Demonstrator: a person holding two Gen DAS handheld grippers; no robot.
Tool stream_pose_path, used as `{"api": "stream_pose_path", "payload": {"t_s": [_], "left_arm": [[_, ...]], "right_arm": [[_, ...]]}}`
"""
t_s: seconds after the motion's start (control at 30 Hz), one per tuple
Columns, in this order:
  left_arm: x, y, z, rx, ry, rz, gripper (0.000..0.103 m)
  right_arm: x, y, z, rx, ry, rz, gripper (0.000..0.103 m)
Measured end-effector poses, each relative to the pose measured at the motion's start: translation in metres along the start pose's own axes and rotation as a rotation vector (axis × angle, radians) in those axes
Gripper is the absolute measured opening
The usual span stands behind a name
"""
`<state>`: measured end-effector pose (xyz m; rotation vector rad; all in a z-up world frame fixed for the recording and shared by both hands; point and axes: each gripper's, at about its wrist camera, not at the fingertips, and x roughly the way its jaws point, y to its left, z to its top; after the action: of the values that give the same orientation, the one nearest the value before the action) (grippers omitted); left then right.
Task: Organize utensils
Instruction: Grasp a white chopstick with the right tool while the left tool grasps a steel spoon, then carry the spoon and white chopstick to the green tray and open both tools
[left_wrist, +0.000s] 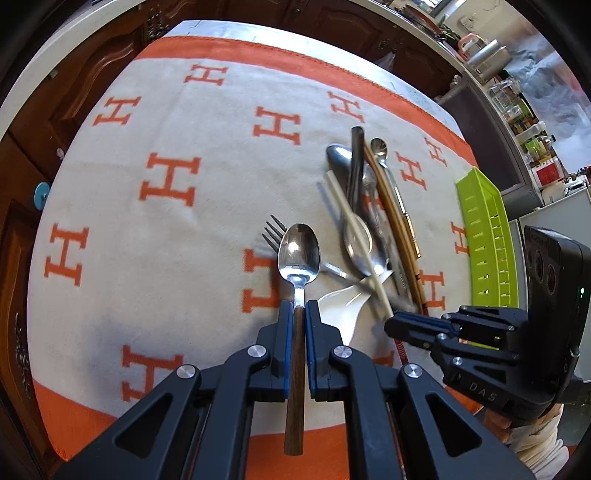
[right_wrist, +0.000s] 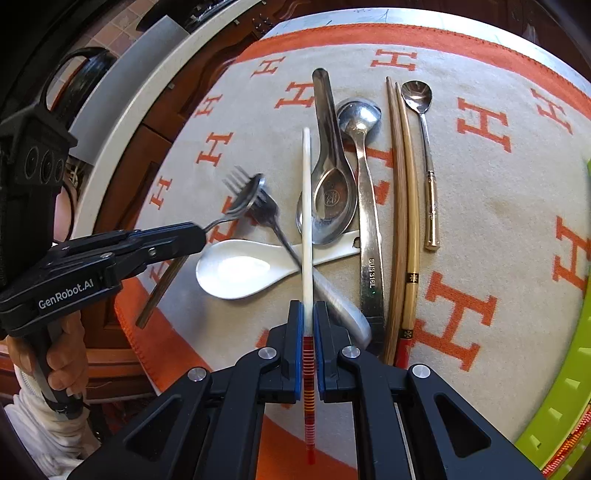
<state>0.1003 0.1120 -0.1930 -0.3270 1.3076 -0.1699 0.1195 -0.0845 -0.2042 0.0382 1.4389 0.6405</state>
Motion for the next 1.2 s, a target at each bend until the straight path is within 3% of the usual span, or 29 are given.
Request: {"api": "stream_pose_path", "payload": {"t_s": [0.47, 0.87, 0.93, 1.2], "left_arm": [[0.022, 0.014, -0.010, -0.024, 0.075, 0.055, 0.005], [0.026, -0.005, -0.008, 0.072, 0.060, 0.138, 0.005], [0.024, -0.001, -0.009, 0.058, 0.044, 0.128, 0.004], [-0.002, 0.013, -0.023, -0.031, 0.000, 0.076, 0.004]], "right_arm": [[0.015, 0.016, 0.001, -0.032, 0.032, -0.063, 0.007], [0.022, 0.028, 0.004, -0.064, 0.017, -0.116, 0.011], [0.024, 0.031, 0.003, -0.078, 0.005, -0.129, 0.006], [-0.002, 0.023, -0.007, -0.025, -0.080, -0.047, 0.005]]}}
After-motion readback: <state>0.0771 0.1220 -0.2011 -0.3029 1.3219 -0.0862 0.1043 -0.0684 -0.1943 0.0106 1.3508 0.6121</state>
